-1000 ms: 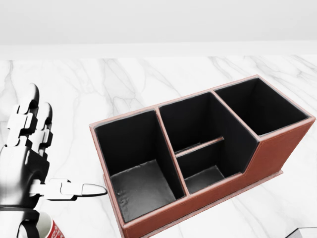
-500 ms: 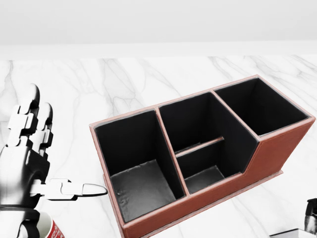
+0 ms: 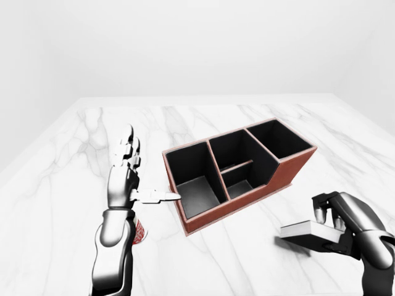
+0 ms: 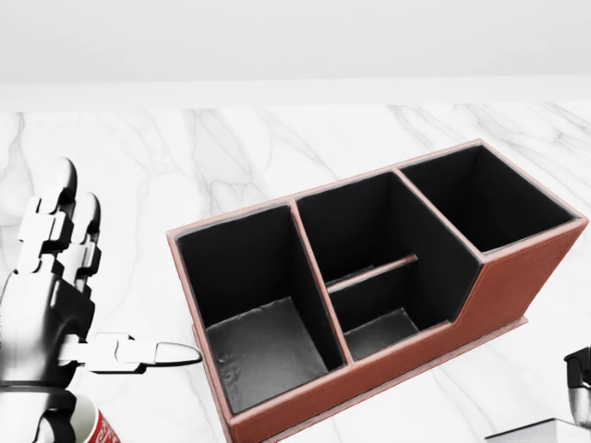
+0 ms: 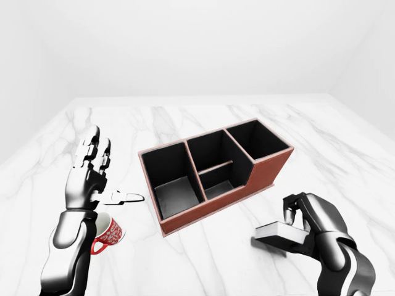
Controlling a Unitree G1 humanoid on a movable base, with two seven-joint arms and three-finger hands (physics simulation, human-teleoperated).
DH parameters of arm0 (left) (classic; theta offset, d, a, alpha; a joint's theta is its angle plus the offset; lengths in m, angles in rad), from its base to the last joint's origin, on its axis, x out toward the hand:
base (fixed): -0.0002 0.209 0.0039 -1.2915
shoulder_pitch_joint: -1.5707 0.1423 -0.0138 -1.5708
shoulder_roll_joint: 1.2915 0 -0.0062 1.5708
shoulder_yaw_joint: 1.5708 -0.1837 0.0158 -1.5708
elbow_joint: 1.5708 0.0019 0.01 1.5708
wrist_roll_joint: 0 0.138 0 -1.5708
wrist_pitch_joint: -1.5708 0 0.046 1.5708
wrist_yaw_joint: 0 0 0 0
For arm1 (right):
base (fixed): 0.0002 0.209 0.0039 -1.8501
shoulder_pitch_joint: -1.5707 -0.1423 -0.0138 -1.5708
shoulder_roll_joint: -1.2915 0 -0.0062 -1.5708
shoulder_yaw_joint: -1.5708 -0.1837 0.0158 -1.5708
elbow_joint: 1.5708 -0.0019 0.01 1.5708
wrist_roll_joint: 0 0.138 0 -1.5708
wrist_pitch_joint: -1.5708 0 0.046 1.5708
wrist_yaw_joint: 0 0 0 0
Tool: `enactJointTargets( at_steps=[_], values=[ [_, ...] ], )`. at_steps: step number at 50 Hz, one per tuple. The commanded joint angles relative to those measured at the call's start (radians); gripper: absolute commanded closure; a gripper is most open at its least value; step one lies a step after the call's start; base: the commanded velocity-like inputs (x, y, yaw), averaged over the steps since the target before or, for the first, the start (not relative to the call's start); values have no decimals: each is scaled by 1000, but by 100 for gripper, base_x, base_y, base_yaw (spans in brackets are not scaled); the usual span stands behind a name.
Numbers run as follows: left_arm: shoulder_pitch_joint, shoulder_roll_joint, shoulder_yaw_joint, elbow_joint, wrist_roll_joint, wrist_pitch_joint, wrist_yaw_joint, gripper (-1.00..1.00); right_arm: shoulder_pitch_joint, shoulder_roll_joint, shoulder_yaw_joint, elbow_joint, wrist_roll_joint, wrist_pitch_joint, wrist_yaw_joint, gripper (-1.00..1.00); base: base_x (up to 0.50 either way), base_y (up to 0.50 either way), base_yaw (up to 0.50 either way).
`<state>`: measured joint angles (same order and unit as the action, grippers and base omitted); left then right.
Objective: Pick up the book and place it in the back compartment of the caddy.
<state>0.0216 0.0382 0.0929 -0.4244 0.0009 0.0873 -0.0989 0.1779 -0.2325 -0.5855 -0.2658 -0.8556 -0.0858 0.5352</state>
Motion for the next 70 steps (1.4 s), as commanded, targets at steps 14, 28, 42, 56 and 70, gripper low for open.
enactJointTargets(
  at_steps=[14,28,42,56,70],
  values=[
    [1,-1,-3,5,0,0,1,-100,-45,25,12,-257,-16,-1,148,100,0,0,0],
    [-2,0,0,4,-2,0,1,-100,-121,1,94,-345,-40,23,163,100,0,0,0],
    [-5,1,1,10,-4,0,3,-100,-224,-31,185,-379,-55,110,163,100,0,0,0],
    [-4,2,5,0,-6,0,2,-100,-296,-38,261,-395,-71,168,163,100,0,0,0],
    [-6,2,5,2,-6,0,2,-100,-352,-36,318,-367,-92,173,163,100,0,0,0]
  ],
)
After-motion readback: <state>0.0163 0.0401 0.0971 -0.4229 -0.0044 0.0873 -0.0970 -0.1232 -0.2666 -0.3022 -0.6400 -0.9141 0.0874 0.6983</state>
